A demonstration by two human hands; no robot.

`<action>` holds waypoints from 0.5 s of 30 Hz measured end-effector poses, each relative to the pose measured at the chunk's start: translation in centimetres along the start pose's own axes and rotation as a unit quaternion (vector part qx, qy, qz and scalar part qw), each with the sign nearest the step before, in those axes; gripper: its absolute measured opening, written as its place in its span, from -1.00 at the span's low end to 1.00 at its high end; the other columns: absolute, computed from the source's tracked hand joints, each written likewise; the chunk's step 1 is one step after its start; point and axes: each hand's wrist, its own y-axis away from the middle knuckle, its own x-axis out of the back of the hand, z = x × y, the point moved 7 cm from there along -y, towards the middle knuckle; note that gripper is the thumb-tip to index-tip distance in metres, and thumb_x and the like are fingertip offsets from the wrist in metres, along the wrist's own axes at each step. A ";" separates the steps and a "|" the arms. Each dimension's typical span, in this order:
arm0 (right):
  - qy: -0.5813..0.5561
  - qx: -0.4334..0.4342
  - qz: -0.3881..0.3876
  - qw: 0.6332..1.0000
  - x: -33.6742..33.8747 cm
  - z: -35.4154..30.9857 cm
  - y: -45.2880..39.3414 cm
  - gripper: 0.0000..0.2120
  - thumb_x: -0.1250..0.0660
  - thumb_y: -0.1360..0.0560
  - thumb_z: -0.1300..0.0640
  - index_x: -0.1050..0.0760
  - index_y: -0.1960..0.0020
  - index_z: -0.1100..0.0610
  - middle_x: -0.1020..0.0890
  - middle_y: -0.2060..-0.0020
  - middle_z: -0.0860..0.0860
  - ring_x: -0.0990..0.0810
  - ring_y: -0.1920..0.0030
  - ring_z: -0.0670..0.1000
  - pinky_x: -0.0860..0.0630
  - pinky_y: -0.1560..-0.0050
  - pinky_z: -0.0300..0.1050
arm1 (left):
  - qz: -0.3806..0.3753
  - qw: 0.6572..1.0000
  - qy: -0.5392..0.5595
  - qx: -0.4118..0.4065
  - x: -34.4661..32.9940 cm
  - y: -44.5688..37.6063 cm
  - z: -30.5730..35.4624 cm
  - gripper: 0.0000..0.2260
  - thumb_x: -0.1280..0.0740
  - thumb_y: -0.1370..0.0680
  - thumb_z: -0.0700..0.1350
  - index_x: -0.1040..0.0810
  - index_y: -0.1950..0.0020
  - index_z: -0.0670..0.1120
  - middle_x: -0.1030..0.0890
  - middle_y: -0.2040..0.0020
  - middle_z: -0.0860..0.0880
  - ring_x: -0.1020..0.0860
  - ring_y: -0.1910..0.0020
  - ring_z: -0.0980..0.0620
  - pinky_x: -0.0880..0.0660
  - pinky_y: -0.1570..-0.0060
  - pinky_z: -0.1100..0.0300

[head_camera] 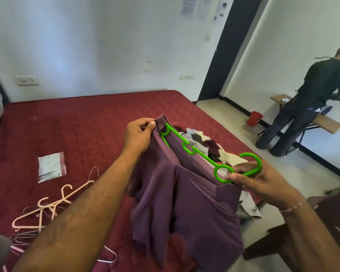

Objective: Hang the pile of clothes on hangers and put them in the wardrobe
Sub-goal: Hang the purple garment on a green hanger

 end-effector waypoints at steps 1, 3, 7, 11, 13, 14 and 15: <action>0.009 0.006 0.005 1.000 0.6 -0.3 0.7 -0.75 -0.47 -0.42 0.07 -0.71 0.10 -0.32 -0.75 0.17 -0.12 -0.64 0.06 -0.18 -0.55 -0.02 -0.29 | -0.016 1.000 0.004 0.020 -1.0 0.0 -0.2 -0.87 -0.39 -0.61 -0.29 -0.72 0.05 -0.15 -0.73 0.10 -0.07 -0.57 0.19 0.23 -0.52 0.06 0.24; 0.034 0.016 0.015 0.999 1.3 -0.6 1.7 -0.77 -0.46 -0.42 0.06 -0.72 0.11 -0.30 -0.75 0.18 -0.15 -0.64 0.05 -0.18 -0.52 -0.07 -0.32 | -0.030 0.997 0.005 0.065 -2.6 0.3 -0.7 -0.82 -0.39 -0.58 -0.29 -0.73 0.14 -0.09 -0.74 0.12 -0.10 -0.57 0.16 0.14 -0.51 0.07 0.16; 0.039 0.005 0.056 0.998 3.1 0.5 3.7 -0.86 -0.46 -0.44 0.02 -0.73 0.08 -0.21 -0.75 0.19 0.00 -0.67 0.13 0.01 -0.55 0.02 -0.10 | -0.030 0.993 0.099 0.063 -5.1 2.2 0.8 -0.86 -0.37 -0.62 -0.30 -0.71 0.07 -0.18 -0.69 0.14 -0.06 -0.57 0.16 0.12 -0.52 0.07 0.20; 0.034 0.006 0.122 0.992 6.4 2.4 5.2 -0.91 -0.49 -0.47 0.12 -0.75 0.18 -0.01 -0.74 0.26 0.04 -0.68 0.18 0.08 -0.57 0.22 -0.24 | 0.005 0.982 0.185 0.043 -6.8 3.5 1.7 -0.88 -0.35 -0.63 -0.32 -0.69 -0.04 -0.20 -0.69 0.09 -0.04 -0.59 0.09 0.09 -0.54 -0.01 0.23; 0.002 0.004 0.162 0.987 8.0 3.1 6.3 -0.93 -0.48 -0.49 0.25 -0.74 0.14 0.15 -0.75 0.25 0.08 -0.71 0.19 0.05 -0.56 0.22 -0.34 | 0.036 0.970 0.233 0.062 -7.7 4.0 1.6 -0.85 -0.33 -0.64 -0.33 -0.68 0.00 -0.16 -0.70 0.15 0.03 -0.59 0.14 0.12 -0.55 0.03 0.25; -0.008 0.002 0.172 0.985 8.8 3.4 6.9 -0.94 -0.48 -0.48 0.26 -0.74 0.12 0.18 -0.75 0.24 0.07 -0.72 0.18 0.03 -0.57 0.20 -0.35 | 0.045 0.966 0.246 0.068 -8.3 4.4 1.7 -0.83 -0.32 -0.64 -0.33 -0.68 0.03 -0.14 -0.70 0.18 0.06 -0.59 0.18 0.14 -0.55 0.07 0.26; -0.008 0.003 0.172 0.985 9.3 3.7 7.4 -0.94 -0.49 -0.48 0.24 -0.75 0.11 0.17 -0.76 0.23 0.04 -0.72 0.17 0.01 -0.57 0.18 -0.36 | 0.050 0.963 0.254 0.070 -8.9 4.8 1.8 -0.81 -0.31 -0.64 -0.33 -0.68 0.05 -0.12 -0.70 0.20 0.08 -0.59 0.20 0.16 -0.55 0.09 0.27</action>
